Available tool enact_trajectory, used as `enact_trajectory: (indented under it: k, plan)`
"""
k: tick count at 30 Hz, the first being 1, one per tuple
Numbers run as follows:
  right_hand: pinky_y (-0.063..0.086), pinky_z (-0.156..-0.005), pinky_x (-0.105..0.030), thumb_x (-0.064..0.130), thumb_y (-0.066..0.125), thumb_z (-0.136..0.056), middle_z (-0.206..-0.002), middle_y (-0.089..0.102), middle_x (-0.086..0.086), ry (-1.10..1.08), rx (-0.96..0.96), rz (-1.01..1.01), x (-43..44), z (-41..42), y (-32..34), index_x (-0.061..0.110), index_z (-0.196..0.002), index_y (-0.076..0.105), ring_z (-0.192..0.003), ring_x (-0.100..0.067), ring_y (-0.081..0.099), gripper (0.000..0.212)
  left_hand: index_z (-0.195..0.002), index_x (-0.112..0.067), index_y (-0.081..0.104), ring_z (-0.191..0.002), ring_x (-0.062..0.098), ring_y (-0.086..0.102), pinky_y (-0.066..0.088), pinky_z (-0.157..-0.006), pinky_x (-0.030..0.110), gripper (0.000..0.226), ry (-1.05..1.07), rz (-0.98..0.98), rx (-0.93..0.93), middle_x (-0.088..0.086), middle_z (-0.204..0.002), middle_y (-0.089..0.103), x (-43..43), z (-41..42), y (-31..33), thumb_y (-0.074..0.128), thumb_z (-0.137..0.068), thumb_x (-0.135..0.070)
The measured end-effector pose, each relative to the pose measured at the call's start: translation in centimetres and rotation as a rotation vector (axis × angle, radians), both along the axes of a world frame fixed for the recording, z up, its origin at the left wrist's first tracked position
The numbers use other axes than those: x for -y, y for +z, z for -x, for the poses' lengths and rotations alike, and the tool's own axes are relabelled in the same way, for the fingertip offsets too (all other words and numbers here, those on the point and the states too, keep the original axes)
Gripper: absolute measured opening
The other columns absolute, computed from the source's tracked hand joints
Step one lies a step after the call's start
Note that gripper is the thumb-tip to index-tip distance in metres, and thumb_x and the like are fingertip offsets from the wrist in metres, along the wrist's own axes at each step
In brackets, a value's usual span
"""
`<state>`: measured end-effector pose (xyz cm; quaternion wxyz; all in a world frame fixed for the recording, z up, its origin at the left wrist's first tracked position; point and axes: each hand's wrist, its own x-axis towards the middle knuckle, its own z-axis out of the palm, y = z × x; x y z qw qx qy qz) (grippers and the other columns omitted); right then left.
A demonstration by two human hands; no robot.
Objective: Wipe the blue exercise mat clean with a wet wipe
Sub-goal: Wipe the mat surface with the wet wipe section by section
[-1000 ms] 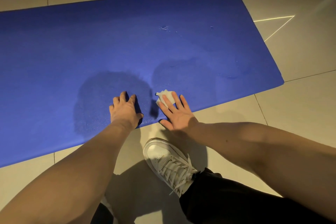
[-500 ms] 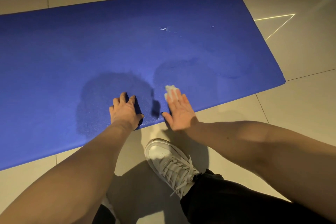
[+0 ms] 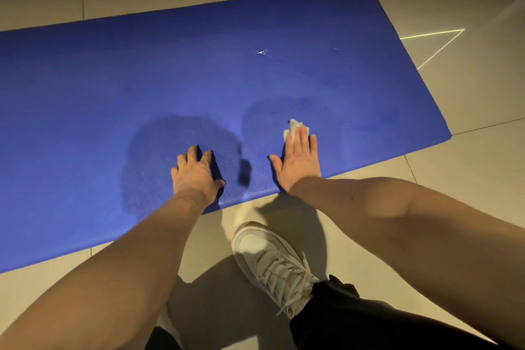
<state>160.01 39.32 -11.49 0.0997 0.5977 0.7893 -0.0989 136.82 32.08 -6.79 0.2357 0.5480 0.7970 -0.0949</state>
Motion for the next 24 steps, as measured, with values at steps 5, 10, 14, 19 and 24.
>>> enact_trajectory:
  k: [5, 10, 14, 19, 24]
  plan:
    - [-0.003, -0.126, -0.051, 0.049, 0.023, -0.108, -0.168, -0.024, -0.003, 0.284, -0.133, 0.186, 1.3, 3.5, 0.7, 0.012, -0.163, -0.007, -0.153, -0.031, -0.025, 0.072, -0.154, -0.027, 0.028, -0.138, 0.032, 0.024, 0.030, -0.110, 0.045, 0.082, -0.011, -0.016, 0.008, 0.004, -0.160, 0.017, -0.5, -0.2, 0.2, 0.070, -0.087, -0.049]
    - [-0.004, -0.127, -0.047, 0.052, 0.027, -0.107, -0.169, -0.020, 0.007, 0.431, -0.084, 0.120, -1.0, 1.3, 0.7, 0.023, -0.163, -0.004, -0.156, -0.023, -0.015, 0.071, -0.154, -0.026, 0.029, -0.138, 0.032, 0.024, 0.030, -0.110, 0.045, 0.082, -0.002, -0.026, 0.026, 0.004, -0.159, 0.018, -0.5, -0.2, 0.1, 0.070, -0.087, -0.050]
    - [-0.004, -0.127, -0.045, 0.052, 0.027, -0.107, -0.170, -0.018, 0.002, 0.156, -0.058, 0.081, -3.1, -0.6, 0.3, 0.016, -0.163, -0.005, -0.157, -0.025, -0.013, 0.073, -0.154, -0.026, 0.028, -0.138, 0.032, 0.024, 0.029, -0.110, 0.045, 0.082, 0.017, -0.021, 0.026, 0.004, -0.160, 0.017, -0.3, 0.3, -0.1, 0.070, -0.087, -0.050]
    - [-0.004, -0.127, -0.048, 0.050, 0.031, -0.106, -0.170, -0.017, -0.003, 0.124, -0.198, 0.119, -1.4, 4.2, 0.3, 0.008, -0.162, 0.000, -0.156, -0.031, -0.015, 0.077, -0.155, -0.026, 0.029, -0.138, 0.033, 0.024, 0.029, -0.109, 0.045, 0.082, 0.037, -0.031, 0.018, 0.005, -0.160, 0.018, -0.9, 1.2, -0.4, 0.068, -0.088, -0.051]
    - [-0.002, -0.127, -0.047, 0.045, 0.033, -0.106, -0.170, -0.017, 0.005, 0.470, -0.209, 0.118, -0.9, 6.1, -0.3, 0.018, -0.164, -0.002, -0.157, -0.023, -0.013, 0.073, -0.155, -0.025, 0.028, -0.139, 0.033, 0.023, 0.029, -0.109, 0.046, 0.081, 0.032, -0.049, 0.010, 0.006, -0.160, 0.018, -2.2, 1.2, -0.6, 0.066, -0.089, -0.053]
